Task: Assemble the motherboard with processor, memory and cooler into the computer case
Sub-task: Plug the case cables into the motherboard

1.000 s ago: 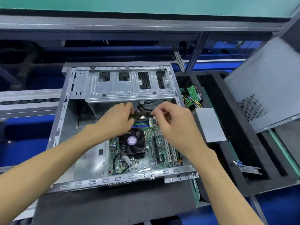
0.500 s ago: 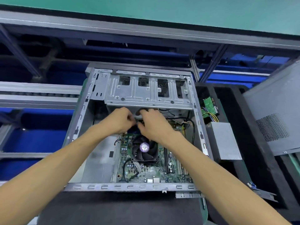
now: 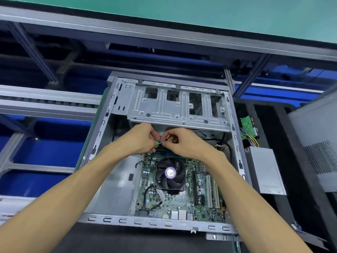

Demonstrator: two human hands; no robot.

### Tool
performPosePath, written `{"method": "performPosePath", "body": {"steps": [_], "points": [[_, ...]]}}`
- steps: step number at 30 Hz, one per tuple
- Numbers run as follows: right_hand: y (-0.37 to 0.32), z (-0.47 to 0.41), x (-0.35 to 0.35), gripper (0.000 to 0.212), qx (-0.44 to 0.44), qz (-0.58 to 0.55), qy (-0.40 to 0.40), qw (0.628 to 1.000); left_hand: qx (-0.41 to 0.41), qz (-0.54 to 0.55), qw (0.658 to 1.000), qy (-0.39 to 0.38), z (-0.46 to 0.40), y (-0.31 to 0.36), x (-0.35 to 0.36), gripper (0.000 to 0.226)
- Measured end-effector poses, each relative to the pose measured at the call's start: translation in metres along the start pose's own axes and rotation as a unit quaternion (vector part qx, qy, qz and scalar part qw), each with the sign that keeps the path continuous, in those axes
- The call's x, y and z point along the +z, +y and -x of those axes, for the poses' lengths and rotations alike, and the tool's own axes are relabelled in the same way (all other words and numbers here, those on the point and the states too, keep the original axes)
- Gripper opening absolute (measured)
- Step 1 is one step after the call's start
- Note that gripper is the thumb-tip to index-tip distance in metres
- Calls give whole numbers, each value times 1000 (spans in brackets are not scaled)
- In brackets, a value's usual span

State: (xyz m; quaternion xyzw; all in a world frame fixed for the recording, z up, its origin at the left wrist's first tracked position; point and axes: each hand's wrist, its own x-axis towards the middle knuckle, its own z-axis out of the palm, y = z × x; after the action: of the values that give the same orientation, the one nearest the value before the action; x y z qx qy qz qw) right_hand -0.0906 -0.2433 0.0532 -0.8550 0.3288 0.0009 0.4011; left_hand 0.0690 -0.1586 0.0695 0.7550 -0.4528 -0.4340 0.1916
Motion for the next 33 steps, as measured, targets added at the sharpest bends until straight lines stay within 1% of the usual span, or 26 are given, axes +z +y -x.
{"method": "performPosePath", "body": {"steps": [2,4,7,9,11,12,14,17,22,25,28,33], "points": [[-1,1,0,4,-20,-9,4,1000,5,-22,1000,-5,-1,-1,0,16],[-2,1,0,6,-35,-11,9,999,3,-34,999,-19,-2,-1,-1,9],[-4,0,1,4,-38,-13,14,999,-5,-57,998,-34,-1,0,-5,6],[-5,0,3,3,-37,-10,21,999,-12,-128,991,-31,0,-1,-11,7],[-5,1,4,2,-33,-12,23,999,-33,-198,979,-42,3,-4,-16,16],[-5,1,5,3,-30,-15,22,999,-43,-213,975,-52,4,-5,-17,19],[-4,0,5,6,-25,-18,21,999,-42,-193,979,-52,3,-7,-19,21],[-6,-1,6,5,-23,-16,21,999,-7,-152,988,-28,0,-6,-19,21],[-4,-3,8,13,-18,3,32,999,49,-146,987,-35,-4,-11,-16,12],[-4,-5,14,25,-14,2,63,998,55,-136,989,-28,-6,-15,-16,17],[-6,-5,21,25,-11,-42,96,994,57,-144,987,-33,-7,-17,-17,19],[-9,-6,31,28,6,-82,164,983,49,-195,980,-3,-5,-12,-18,19]]}}
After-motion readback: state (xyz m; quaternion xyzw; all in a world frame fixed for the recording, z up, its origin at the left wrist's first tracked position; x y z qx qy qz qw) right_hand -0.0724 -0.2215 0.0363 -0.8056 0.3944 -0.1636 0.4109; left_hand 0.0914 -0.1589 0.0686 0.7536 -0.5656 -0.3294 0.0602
